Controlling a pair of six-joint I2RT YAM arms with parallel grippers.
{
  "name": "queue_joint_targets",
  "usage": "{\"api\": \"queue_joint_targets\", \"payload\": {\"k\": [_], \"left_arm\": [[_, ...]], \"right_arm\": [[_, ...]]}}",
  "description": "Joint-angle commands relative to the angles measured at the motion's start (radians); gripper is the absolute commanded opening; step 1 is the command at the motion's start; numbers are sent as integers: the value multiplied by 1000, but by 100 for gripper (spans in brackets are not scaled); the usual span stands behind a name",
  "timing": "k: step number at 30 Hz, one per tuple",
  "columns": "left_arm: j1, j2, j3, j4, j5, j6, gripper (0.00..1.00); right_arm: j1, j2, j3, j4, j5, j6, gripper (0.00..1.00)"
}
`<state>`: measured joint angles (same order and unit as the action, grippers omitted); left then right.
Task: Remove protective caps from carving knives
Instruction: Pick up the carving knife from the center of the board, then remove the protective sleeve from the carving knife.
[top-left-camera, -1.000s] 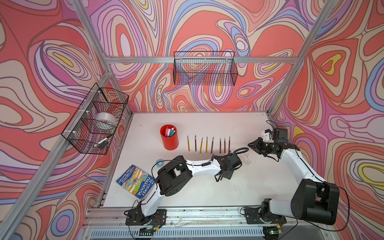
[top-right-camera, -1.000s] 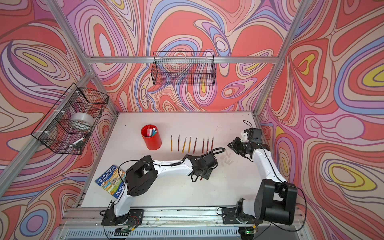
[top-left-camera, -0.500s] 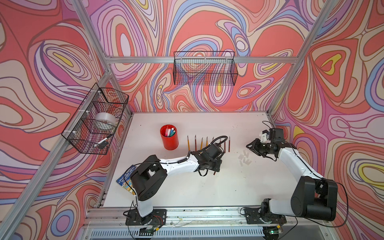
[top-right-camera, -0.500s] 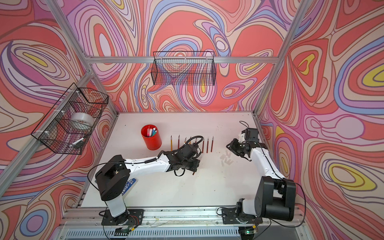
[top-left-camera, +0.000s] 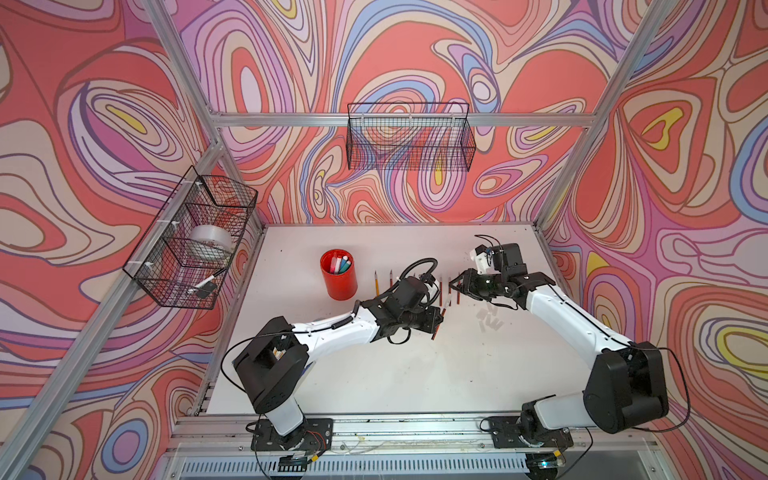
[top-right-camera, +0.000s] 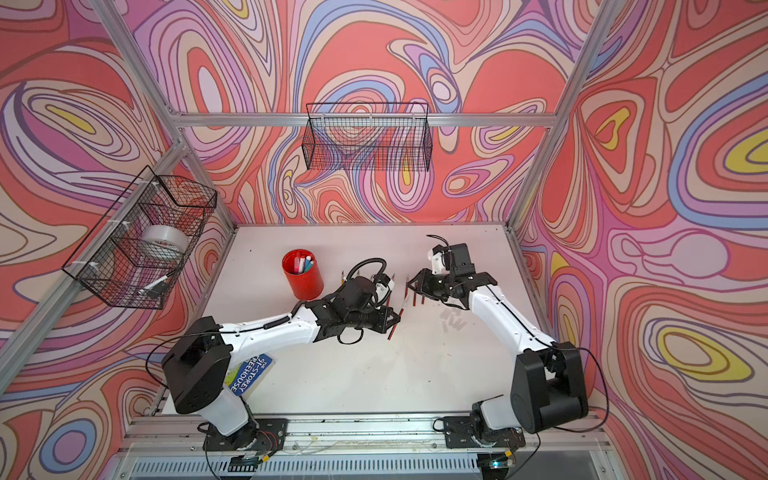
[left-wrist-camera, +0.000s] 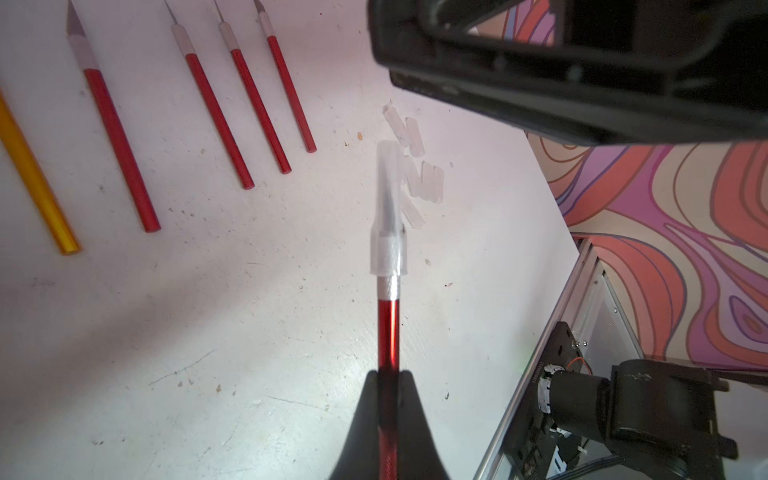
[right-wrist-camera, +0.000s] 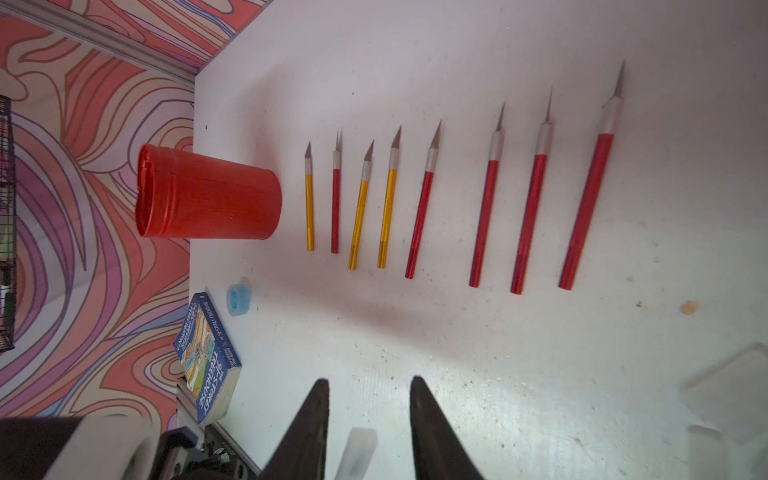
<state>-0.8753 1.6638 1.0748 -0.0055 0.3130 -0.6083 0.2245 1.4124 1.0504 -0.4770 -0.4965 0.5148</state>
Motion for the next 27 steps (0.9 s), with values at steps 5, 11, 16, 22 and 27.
{"api": "queue_joint_targets", "payload": {"k": [5,11,16,22,27], "left_arm": [[25,-44,-31,113,80,-54,0],[29,-56,-40,126,89,-67,0],[27,-74,-50,127,77,-68,0],[30,-92,-53,114,72,-62,0],[32,-113,-62,105,61,-58,0]], "right_arm": [[41,-54,-20,45,-29,35,40],[77,-27,-36,68,-32,46,41],[85,-28,-44,74,-26,47,41],[86,-56,-35,18,42,10,41],[85,-76,-25,-14,74,-10,41]]}}
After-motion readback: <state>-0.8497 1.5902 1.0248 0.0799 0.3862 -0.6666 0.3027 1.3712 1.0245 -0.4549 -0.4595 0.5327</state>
